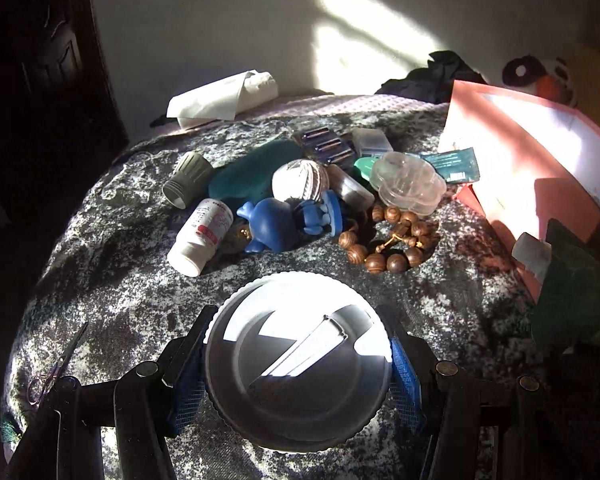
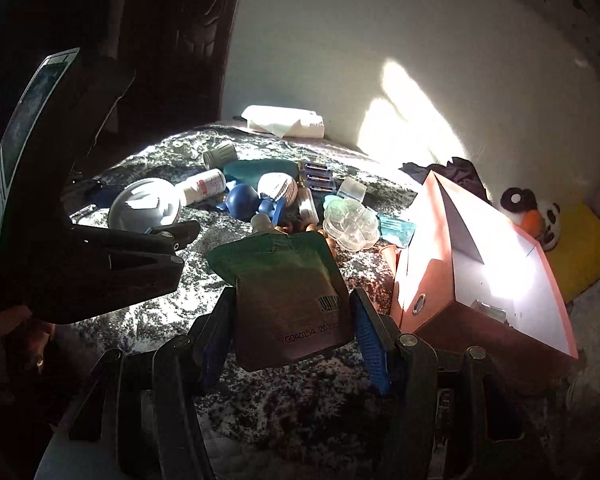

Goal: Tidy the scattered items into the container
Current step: 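Carry the lid and squeeze pouch with both tools over the pink box, then open both tools to drop the lid and squeeze pouch into the box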

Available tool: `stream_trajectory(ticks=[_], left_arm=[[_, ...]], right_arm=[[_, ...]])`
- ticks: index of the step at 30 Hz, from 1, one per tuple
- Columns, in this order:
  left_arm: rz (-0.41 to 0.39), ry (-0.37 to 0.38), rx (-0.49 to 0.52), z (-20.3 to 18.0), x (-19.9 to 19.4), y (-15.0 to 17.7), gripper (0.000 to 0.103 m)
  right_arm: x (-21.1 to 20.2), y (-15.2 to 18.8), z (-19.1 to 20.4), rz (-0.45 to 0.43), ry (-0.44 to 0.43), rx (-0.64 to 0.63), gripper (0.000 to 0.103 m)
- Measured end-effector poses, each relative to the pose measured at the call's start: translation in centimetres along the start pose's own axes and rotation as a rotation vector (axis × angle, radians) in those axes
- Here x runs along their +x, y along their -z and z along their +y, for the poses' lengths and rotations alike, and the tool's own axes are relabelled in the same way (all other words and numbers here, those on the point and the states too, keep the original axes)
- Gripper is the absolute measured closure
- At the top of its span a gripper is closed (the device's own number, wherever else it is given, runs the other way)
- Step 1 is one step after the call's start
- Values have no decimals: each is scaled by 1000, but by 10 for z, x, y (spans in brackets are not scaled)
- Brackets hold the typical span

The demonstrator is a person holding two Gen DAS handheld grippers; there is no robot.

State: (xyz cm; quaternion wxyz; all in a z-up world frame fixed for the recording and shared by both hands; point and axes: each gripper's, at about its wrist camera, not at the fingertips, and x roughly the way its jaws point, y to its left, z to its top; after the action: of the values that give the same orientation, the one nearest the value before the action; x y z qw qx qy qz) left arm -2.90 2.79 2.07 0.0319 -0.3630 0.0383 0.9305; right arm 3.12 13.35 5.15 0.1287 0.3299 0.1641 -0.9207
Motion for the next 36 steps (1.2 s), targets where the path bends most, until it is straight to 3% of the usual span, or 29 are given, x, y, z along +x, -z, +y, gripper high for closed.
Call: stream_trajectory(ticks=[16, 27, 36], left_arm=[[-110, 117, 151, -105, -42, -46, 38], [-194, 186, 237, -183, -60, -100, 38], [-191, 242, 272, -237, -40, -132, 38]], right_arm=[[-78, 22, -76, -79, 158, 121, 44], [-117, 21, -172, -159, 304, 277, 44], [-118, 14, -252, -180, 385, 403, 44]])
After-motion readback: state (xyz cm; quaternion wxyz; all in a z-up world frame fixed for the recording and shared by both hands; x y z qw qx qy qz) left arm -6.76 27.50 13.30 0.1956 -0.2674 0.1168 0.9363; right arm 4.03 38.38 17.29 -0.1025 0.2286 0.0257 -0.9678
